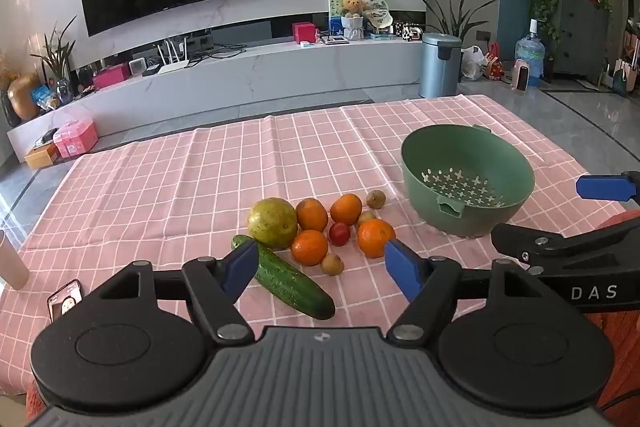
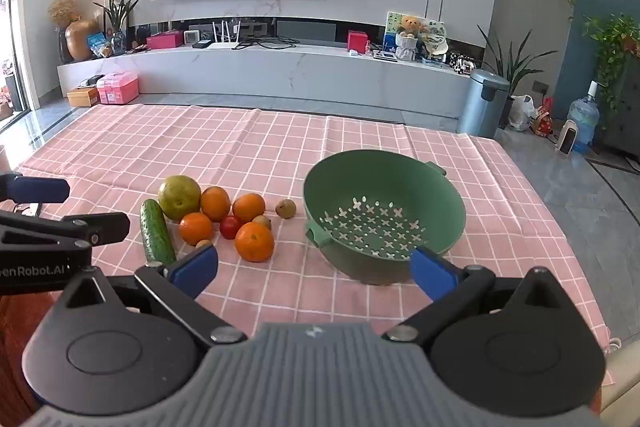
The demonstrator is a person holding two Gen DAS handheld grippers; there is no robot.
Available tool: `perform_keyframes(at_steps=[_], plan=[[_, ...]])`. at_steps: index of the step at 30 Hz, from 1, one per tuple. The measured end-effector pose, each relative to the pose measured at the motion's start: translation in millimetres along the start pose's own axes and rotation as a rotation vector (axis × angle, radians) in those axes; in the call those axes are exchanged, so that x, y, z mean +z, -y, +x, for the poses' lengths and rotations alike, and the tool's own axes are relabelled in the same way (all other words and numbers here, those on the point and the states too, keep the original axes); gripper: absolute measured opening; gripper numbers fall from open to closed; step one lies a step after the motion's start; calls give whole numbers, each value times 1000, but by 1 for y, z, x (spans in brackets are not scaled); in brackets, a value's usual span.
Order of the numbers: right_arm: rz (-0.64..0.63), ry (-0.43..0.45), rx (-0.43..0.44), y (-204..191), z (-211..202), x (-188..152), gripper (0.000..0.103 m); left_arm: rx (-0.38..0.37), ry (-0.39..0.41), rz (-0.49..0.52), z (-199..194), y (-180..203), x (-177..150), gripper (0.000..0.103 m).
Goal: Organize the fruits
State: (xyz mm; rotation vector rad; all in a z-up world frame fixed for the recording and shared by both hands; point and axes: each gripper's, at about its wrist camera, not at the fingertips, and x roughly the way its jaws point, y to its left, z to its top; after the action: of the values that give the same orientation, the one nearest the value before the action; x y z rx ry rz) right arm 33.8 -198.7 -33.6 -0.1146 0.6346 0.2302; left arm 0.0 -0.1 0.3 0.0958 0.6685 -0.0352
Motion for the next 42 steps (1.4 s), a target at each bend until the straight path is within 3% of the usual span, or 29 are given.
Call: perform_keyframes(at_steps=[42], plan=[[21,2,-27,1,-1,-1,99,-30,-1,-23,-6,-3,1,81]])
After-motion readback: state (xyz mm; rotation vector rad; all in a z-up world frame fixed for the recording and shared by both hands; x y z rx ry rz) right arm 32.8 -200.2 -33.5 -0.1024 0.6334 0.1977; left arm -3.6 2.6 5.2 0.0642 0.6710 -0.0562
